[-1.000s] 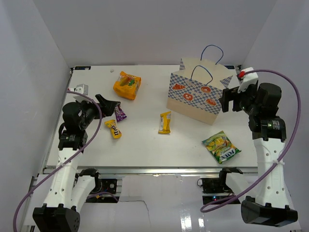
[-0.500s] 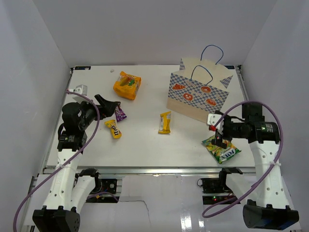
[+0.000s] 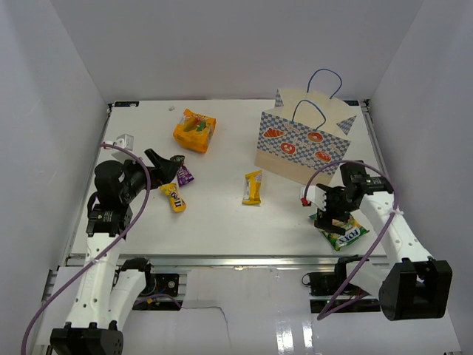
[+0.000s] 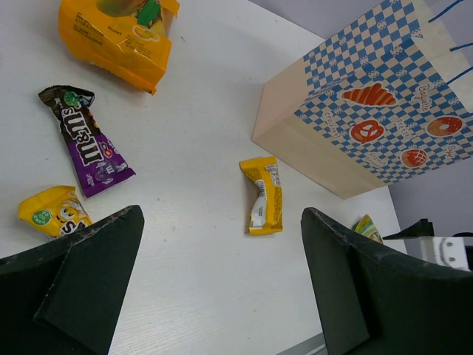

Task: Place the snacks into the paper bag

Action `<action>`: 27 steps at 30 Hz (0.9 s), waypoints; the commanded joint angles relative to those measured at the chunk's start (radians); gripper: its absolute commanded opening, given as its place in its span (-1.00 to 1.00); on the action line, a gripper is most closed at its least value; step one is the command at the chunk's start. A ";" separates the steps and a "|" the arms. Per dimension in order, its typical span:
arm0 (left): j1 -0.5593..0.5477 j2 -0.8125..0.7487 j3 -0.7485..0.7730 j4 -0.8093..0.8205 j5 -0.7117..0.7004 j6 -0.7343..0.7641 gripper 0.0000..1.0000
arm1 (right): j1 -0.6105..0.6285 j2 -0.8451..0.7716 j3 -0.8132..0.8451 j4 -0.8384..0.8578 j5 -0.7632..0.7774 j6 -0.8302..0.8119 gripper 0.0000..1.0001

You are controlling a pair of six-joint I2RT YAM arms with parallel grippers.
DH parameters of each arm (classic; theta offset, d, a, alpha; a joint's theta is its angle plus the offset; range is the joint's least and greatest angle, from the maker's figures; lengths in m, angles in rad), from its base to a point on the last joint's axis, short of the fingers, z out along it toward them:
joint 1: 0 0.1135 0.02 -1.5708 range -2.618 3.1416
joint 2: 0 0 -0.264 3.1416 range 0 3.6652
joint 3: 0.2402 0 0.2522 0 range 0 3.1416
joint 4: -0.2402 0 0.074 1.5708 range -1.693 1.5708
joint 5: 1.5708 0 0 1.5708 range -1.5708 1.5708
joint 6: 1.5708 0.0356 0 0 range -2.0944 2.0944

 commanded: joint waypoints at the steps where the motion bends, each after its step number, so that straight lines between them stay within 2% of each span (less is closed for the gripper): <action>1: -0.001 -0.017 -0.013 -0.012 -0.010 -0.006 0.96 | 0.055 -0.013 -0.092 0.184 0.163 0.237 0.93; 5: -0.001 -0.003 -0.018 -0.009 -0.010 0.006 0.96 | 0.096 0.022 -0.181 0.294 0.278 0.395 0.95; 7: -0.001 0.003 -0.016 -0.009 -0.010 0.011 0.96 | 0.102 0.044 -0.192 0.330 0.330 0.466 0.82; 10: -0.001 0.006 -0.018 -0.005 -0.010 0.022 0.96 | 0.113 0.076 -0.207 0.369 0.416 0.527 0.82; 17: -0.001 0.016 -0.026 0.011 -0.010 0.028 0.96 | 0.124 0.087 -0.249 0.384 0.409 0.590 0.85; 19: -0.001 0.016 -0.026 0.012 -0.010 0.029 0.96 | 0.125 0.091 -0.275 0.387 0.400 0.598 0.91; 20: -0.001 0.017 -0.026 0.015 -0.008 0.029 0.96 | 0.124 0.093 -0.284 0.395 0.400 0.600 1.00; 23: -0.001 0.020 -0.023 0.015 -0.007 0.029 0.96 | 0.124 0.098 -0.306 0.403 0.384 0.604 0.71; 24: -0.001 0.022 -0.021 0.017 -0.007 0.031 0.96 | 0.124 0.098 -0.307 0.403 0.378 0.606 0.51; 26: -0.001 0.023 -0.016 0.015 -0.007 0.032 0.96 | 0.124 0.092 -0.304 0.400 0.355 0.607 0.24; 27: -0.001 0.025 -0.016 0.015 -0.005 0.034 0.96 | 0.124 0.082 -0.300 0.389 0.346 0.604 -0.07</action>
